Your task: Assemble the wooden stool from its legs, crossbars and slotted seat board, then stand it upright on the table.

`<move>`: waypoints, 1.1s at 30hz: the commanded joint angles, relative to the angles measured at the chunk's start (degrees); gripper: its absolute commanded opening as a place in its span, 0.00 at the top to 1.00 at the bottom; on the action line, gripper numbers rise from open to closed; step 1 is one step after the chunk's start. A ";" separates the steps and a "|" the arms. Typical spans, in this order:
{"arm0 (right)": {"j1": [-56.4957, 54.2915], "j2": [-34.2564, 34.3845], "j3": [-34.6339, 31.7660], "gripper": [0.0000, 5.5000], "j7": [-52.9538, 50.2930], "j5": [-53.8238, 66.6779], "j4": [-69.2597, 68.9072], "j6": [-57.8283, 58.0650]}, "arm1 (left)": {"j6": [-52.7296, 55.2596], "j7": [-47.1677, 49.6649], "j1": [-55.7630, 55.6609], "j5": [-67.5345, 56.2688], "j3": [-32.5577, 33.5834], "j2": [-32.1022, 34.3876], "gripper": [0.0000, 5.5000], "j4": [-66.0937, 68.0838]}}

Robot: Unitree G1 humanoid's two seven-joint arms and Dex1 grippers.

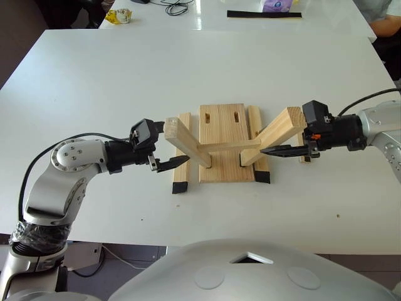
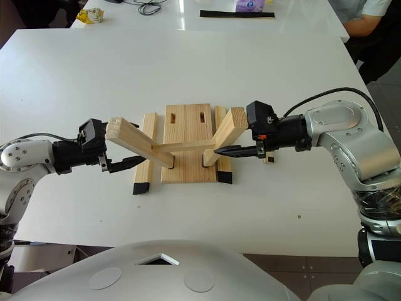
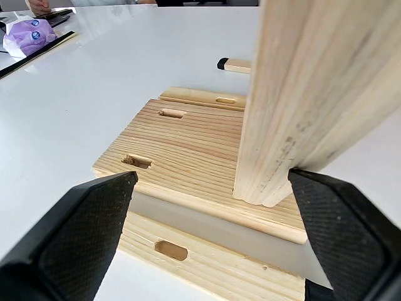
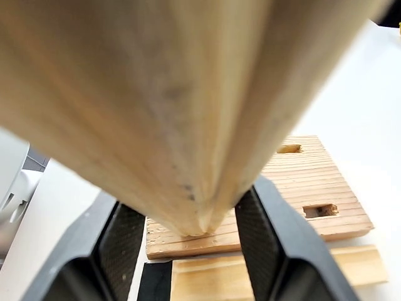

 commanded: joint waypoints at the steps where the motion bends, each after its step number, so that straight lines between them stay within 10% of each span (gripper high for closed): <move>1: -1.72 2.90 7.87 0.63 0.61 -3.32 -2.10 1.93 | 1.84 2.02 -5.27 -1.93 -4.21 -3.32 0.19 -5.27; 18: 1.33 15.54 23.51 0.63 -6.04 -15.95 11.62 2.25 | 3.12 -1.39 -11.33 3.22 -11.02 -6.54 0.19 -4.11; 33: 4.51 9.06 16.16 0.63 -6.06 -10.59 4.81 3.82 | -2.24 -6.08 -4.89 5.28 -4.53 -0.15 0.19 1.80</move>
